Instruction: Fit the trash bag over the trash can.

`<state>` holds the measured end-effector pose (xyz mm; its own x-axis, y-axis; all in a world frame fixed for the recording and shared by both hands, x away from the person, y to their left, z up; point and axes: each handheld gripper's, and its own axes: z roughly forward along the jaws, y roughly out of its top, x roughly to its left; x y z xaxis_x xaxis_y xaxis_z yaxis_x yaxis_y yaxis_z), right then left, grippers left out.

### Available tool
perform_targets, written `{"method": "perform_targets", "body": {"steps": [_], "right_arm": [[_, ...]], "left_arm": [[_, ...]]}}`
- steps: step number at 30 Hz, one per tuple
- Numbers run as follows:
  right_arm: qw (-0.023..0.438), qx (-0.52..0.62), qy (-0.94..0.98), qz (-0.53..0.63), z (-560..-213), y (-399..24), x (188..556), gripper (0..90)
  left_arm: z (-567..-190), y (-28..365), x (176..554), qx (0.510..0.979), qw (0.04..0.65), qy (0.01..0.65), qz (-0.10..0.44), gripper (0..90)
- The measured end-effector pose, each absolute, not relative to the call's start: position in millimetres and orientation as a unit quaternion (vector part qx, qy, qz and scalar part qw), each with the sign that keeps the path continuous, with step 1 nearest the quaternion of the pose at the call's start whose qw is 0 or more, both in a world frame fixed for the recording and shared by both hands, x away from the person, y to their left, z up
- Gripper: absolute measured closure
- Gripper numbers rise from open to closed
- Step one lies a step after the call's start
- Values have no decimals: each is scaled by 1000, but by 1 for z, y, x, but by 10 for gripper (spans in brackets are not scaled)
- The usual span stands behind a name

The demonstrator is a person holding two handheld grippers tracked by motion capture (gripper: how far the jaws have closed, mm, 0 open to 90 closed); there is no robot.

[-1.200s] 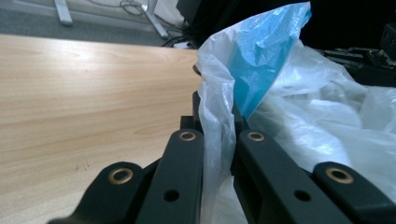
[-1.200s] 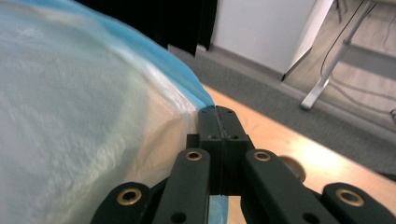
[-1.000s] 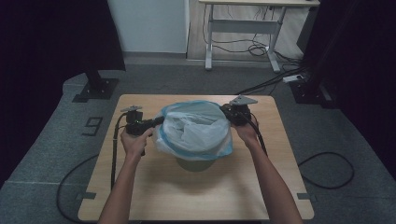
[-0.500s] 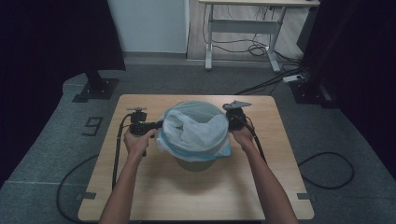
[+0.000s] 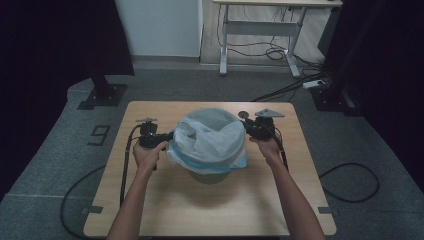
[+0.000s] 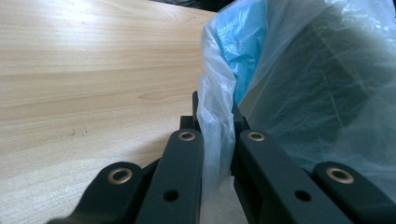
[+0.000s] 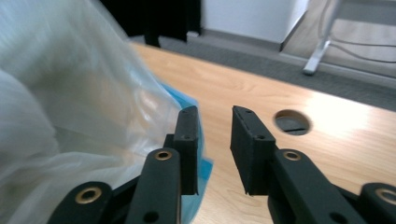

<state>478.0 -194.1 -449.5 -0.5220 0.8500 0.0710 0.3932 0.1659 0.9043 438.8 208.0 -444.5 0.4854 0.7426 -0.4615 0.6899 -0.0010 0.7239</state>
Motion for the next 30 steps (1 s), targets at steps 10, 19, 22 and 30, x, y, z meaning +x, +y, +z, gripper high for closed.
{"method": "perform_targets", "body": {"steps": [10,19,22,30], "right_arm": [[205,378,727,535,-423,-227,410,554],[160,328,748,554,-444,-227,344,466],[141,312,757,557,-452,-218,330,429],[164,293,769,545,-459,-191,322,340]], "left_arm": [[-441,212,434,707,494,505,32,886],[-438,215,430,706,496,505,34,884],[-437,214,429,707,494,505,34,884],[-437,214,429,706,495,506,33,883]]}}
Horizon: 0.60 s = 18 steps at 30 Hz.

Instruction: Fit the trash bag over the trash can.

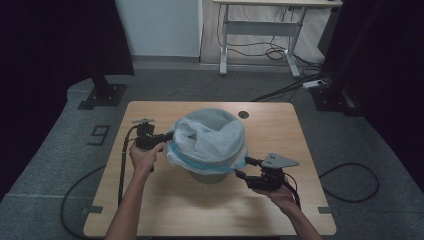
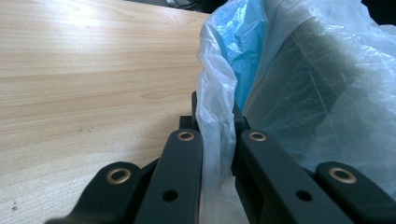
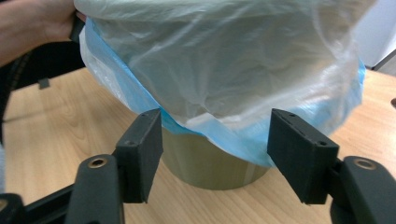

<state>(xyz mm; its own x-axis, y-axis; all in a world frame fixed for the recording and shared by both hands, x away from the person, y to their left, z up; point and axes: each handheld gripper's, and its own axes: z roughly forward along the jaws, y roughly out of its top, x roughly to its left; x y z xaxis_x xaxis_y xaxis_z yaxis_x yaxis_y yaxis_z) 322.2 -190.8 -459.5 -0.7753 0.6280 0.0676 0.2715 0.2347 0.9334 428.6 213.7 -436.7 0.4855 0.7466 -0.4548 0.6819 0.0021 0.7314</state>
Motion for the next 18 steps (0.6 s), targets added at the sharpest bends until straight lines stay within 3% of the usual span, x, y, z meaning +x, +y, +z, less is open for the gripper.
{"method": "perform_targets", "body": {"steps": [6,7,8,10,11,12,13,18], "right_arm": [[191,280,785,518,-464,-173,320,337],[200,279,787,513,-465,-169,320,374],[225,276,786,505,-468,-164,318,496],[227,262,786,513,-469,-162,317,655],[227,262,786,513,-469,-162,317,655],[230,253,787,513,-469,-161,316,793],[230,253,786,514,-469,-161,317,838],[219,256,787,517,-480,-172,320,880]], "left_arm": [[-437,213,429,705,496,506,30,883],[-437,213,429,705,496,506,30,883],[-437,212,429,705,497,504,28,883],[-438,212,429,707,496,503,27,883],[-438,212,429,707,496,503,27,883],[-438,212,428,707,496,503,28,883],[-437,212,428,707,498,501,29,883],[-443,216,425,703,500,505,24,885]]}}
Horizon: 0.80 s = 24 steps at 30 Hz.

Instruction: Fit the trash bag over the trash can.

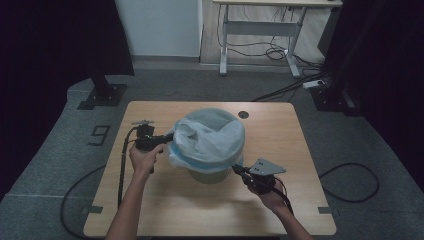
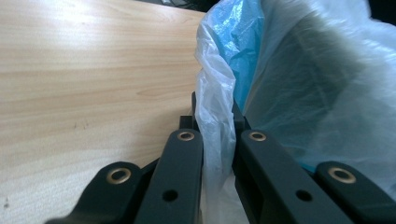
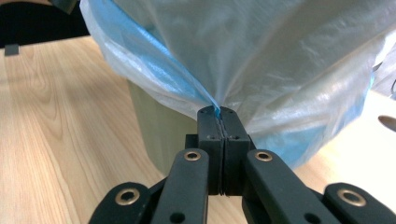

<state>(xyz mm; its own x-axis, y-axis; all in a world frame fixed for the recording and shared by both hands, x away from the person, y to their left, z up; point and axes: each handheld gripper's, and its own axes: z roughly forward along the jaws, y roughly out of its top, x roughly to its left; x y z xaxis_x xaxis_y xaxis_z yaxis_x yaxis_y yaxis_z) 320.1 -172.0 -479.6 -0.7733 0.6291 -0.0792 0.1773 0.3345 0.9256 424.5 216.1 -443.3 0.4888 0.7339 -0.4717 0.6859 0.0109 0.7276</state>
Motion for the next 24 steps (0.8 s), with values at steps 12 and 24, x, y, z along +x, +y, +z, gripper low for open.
{"method": "perform_targets", "body": {"steps": [12,24], "right_arm": [[181,287,794,504,-522,-186,330,881],[179,322,788,493,-540,-198,345,880]], "left_arm": [[-463,216,423,701,497,512,3,886],[-487,209,426,703,485,520,-18,883]]}}
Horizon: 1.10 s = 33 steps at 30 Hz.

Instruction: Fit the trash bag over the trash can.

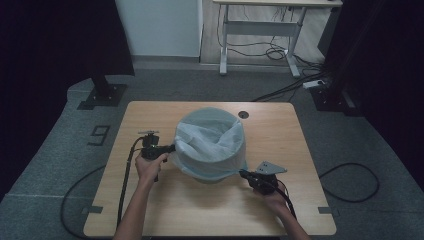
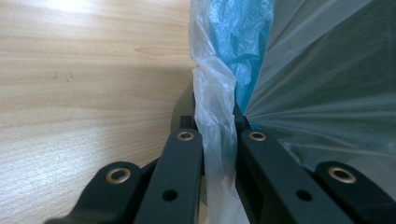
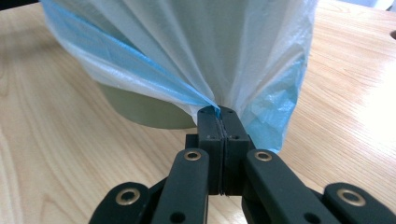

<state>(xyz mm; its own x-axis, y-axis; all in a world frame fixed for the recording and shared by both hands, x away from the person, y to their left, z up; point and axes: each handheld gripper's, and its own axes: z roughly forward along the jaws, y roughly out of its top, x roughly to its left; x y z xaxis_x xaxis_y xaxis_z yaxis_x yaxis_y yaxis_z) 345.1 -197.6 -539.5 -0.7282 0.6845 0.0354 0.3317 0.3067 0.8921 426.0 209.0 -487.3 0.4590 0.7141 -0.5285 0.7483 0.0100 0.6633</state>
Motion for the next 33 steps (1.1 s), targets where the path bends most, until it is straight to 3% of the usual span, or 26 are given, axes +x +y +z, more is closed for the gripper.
{"method": "perform_targets", "body": {"steps": [10,13,14,17,18,22,27,33], "right_arm": [[169,330,791,486,-546,-198,353,873],[173,335,786,490,-545,-199,352,820],[174,336,784,492,-544,-199,352,779],[179,342,772,505,-540,-203,350,673],[180,345,766,511,-538,-206,349,632],[182,353,757,519,-535,-211,348,560],[182,362,749,524,-532,-215,348,493],[176,374,743,527,-528,-223,343,354]], "left_arm": [[-496,210,424,703,481,524,-18,859],[-494,211,421,703,485,521,-7,682],[-491,213,419,706,488,513,2,682],[-483,217,410,707,499,501,27,461],[-477,221,403,706,505,495,40,350],[-465,224,393,705,519,480,55,208],[-457,224,388,709,528,463,62,175],[-444,225,381,713,534,448,73,170]]}}
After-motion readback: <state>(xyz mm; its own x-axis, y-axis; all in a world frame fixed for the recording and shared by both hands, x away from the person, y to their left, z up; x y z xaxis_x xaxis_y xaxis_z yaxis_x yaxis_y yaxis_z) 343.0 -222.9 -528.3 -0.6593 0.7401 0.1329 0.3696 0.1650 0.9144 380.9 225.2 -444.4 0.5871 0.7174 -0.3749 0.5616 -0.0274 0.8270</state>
